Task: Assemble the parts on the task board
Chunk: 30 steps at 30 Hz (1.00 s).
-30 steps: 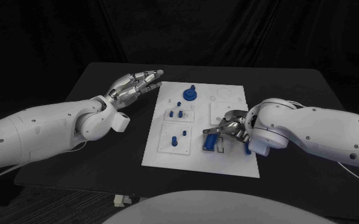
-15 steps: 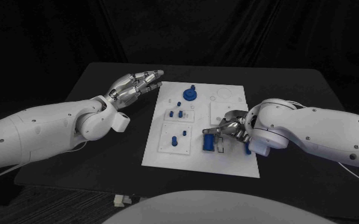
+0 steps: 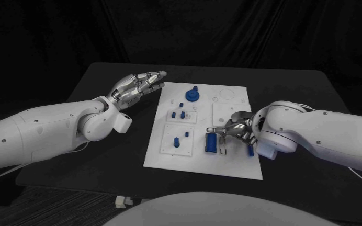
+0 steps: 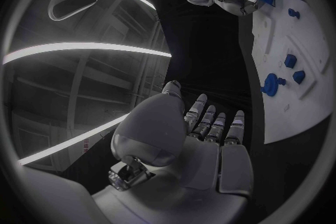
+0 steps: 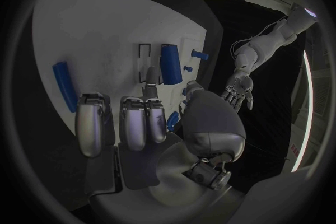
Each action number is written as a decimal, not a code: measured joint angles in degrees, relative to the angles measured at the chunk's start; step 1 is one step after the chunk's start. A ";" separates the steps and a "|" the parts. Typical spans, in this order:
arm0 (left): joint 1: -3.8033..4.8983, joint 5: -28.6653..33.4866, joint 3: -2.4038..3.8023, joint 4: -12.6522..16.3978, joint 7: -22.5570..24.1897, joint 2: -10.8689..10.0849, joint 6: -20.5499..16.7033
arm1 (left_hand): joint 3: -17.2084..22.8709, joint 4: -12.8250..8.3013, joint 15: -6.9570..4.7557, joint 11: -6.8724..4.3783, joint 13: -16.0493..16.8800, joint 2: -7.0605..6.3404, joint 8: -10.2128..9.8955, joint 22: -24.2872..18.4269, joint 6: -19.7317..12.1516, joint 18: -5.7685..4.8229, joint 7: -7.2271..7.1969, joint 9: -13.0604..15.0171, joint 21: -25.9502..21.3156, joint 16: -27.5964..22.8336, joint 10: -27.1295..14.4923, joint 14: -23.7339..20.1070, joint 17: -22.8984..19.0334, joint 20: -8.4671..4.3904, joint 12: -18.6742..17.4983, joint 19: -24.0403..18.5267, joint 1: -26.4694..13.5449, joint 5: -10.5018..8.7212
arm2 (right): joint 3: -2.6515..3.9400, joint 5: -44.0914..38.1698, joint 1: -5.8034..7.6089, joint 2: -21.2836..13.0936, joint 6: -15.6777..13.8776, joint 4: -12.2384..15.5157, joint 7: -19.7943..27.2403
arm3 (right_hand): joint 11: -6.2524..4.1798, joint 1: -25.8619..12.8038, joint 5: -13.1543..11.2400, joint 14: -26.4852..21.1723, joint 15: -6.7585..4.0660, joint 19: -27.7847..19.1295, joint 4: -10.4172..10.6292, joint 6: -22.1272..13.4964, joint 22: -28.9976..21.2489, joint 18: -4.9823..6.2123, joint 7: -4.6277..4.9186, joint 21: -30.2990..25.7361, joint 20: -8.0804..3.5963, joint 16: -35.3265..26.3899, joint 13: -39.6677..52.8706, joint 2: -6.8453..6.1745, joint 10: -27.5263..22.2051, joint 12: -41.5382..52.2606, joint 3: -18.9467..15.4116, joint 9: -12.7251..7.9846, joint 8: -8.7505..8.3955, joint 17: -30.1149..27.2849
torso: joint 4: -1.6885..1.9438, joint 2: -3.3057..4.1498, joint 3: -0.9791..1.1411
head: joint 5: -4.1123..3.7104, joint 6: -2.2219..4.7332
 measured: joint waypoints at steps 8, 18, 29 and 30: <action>-0.01 0.00 0.00 0.03 0.00 -0.21 0.01 | 0.00 0.00 0.00 0.00 0.00 0.00 0.00 0.00 -0.01 0.00 0.01 0.00 0.00 0.00 0.00 0.00 0.00 0.00 0.00 0.00 0.00 0.00 | 0.05 -3.20 2.93 -5.82 -7.39 5.76 3.64 | 0.13 0.49 1.00 -0.07 0.07 0.00 -0.03 -1.43 0.00 0.00 0.20 0.46 0.00 0.00 0.00 0.94 -0.13 0.00 -2.55 0.38 1.38 0.00 | 0.01 -0.01 0.01 | 0.08 0.00; -0.02 0.00 0.00 0.03 0.00 -0.20 0.00 | 0.00 0.00 0.00 0.00 0.00 0.00 0.00 -0.01 -0.01 0.00 0.01 0.00 0.00 0.00 0.00 0.00 -0.01 0.00 0.00 0.00 0.00 0.00 | 0.07 -18.42 0.96 -10.34 -21.31 12.37 16.01 | 0.85 21.38 17.40 0.08 0.66 0.10 -6.08 -13.65 0.04 0.00 1.49 0.23 0.51 0.00 0.00 2.11 -0.20 0.00 -1.25 -3.77 -1.25 0.00 | 0.01 -0.01 0.01 | -0.04 0.00; -0.03 -0.01 0.00 0.03 0.00 -0.38 0.00 | 0.16 -0.16 0.00 0.00 0.00 0.00 0.00 -0.01 -0.02 0.00 0.01 -0.01 0.00 0.00 0.00 0.00 -0.01 0.00 0.00 0.00 0.00 0.23 | -0.07 -46.46 -7.08 -9.77 -24.08 14.10 19.11 | 0.62 29.78 11.82 0.08 0.66 0.10 -0.27 -31.57 0.04 0.13 1.87 -2.74 0.51 -0.85 -0.01 -5.85 0.03 0.00 3.52 -5.35 6.76 -0.01 | -0.01 0.01 0.01 | -0.13 0.00; -0.03 -0.01 0.00 0.03 0.00 -0.40 0.00 | 0.16 -0.16 0.00 0.00 0.00 0.00 0.00 -0.01 -0.02 0.00 0.01 -0.01 0.00 0.00 0.00 0.00 -0.01 0.00 0.00 0.00 0.00 0.23 | -0.07 -48.17 -7.59 -9.52 -23.92 14.00 18.89 | 0.64 29.37 11.12 0.08 0.66 0.10 -0.06 -32.64 0.03 0.88 1.99 -2.95 0.51 -0.90 -0.01 -6.24 0.01 0.00 3.43 -4.82 8.36 -0.01 | -0.01 0.01 0.01 | -0.12 0.00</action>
